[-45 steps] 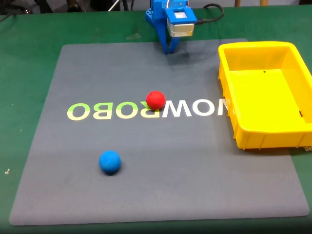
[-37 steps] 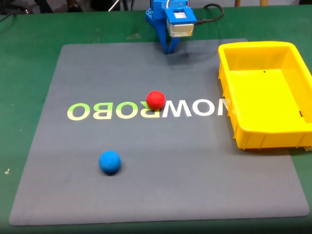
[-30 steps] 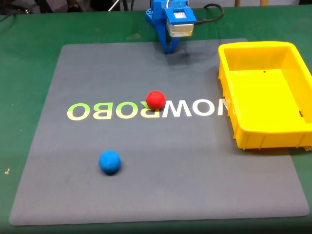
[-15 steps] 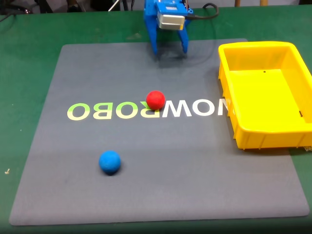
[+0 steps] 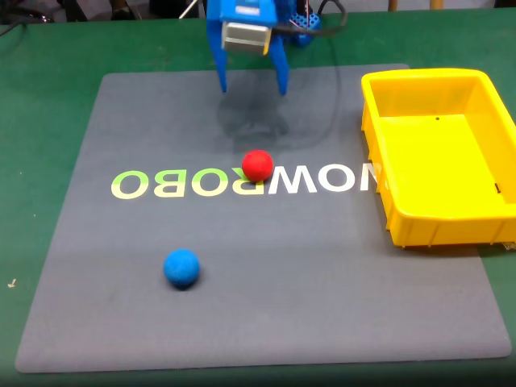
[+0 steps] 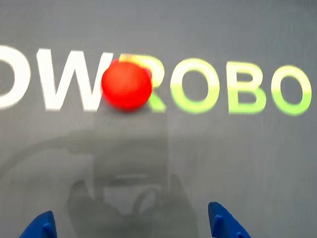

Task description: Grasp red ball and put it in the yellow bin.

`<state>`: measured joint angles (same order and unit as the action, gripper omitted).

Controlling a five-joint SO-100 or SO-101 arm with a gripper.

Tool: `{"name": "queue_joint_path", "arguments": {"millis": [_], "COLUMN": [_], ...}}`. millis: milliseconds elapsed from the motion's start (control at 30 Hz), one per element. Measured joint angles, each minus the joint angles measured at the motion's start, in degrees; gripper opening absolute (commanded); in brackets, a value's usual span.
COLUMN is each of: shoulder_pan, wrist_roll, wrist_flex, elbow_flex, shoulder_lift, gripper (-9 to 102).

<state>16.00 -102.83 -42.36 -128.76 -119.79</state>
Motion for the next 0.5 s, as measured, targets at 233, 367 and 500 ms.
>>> {"name": "queue_joint_path", "arguments": {"millis": [233,367,500], "shoulder_pan": [-1.5,-3.1,-4.0], "wrist_roll": [0.5,1.5,2.3], "wrist_flex": [6.4,6.7,6.7], "elbow_flex": [9.1,13.2,17.3], "shoulder_lift": [16.3,22.6,27.9], "gripper": [35,34,34]}}
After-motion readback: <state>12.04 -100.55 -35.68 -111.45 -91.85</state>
